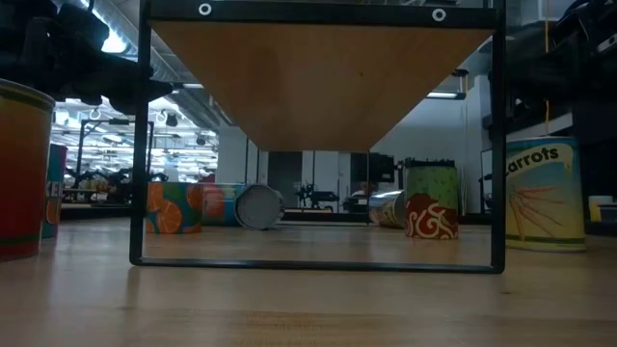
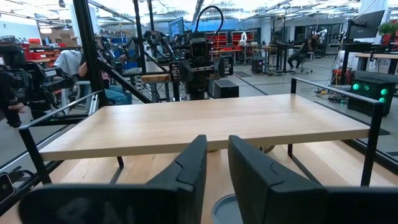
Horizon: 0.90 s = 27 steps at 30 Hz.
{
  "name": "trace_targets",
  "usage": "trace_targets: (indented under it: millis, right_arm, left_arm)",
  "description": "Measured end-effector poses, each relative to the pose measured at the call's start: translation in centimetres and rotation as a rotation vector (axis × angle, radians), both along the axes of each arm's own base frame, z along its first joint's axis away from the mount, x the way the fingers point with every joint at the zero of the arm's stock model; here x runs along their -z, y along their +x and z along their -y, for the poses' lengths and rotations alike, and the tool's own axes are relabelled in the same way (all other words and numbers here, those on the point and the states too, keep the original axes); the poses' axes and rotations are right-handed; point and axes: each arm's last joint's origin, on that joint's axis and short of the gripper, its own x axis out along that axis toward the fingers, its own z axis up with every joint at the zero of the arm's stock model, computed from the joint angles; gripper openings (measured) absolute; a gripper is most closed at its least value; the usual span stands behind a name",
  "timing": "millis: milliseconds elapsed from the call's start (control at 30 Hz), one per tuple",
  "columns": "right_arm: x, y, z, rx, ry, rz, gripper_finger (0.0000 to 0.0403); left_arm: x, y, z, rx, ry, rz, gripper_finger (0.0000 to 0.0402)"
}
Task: Pick and place cans onto a shelf
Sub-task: Put the canned orange on the shelf
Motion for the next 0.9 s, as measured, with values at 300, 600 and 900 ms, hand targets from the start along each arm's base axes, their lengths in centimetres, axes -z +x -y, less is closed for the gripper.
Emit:
trace_targets:
  millis: [300, 600, 900]
  right_arm:
    - [0.0, 0.0, 0.0, 0.000, 0.000, 0.000, 0.0072]
    - [0.0, 0.0, 0.0, 0.000, 0.000, 0.000, 0.0072]
    - [0.0, 0.0, 0.0, 0.000, 0.000, 0.000, 0.0072]
  left_arm:
    - [0.0, 0.0, 0.0, 0.006, -0.001, 0.000, 0.0273]
    - [-0.9, -0.1, 0.1, 0.039, -0.094, 0.096, 0.0273]
    - [-3.4, -0.8, 0.2, 0.060, -0.167, 0.374, 0.0273]
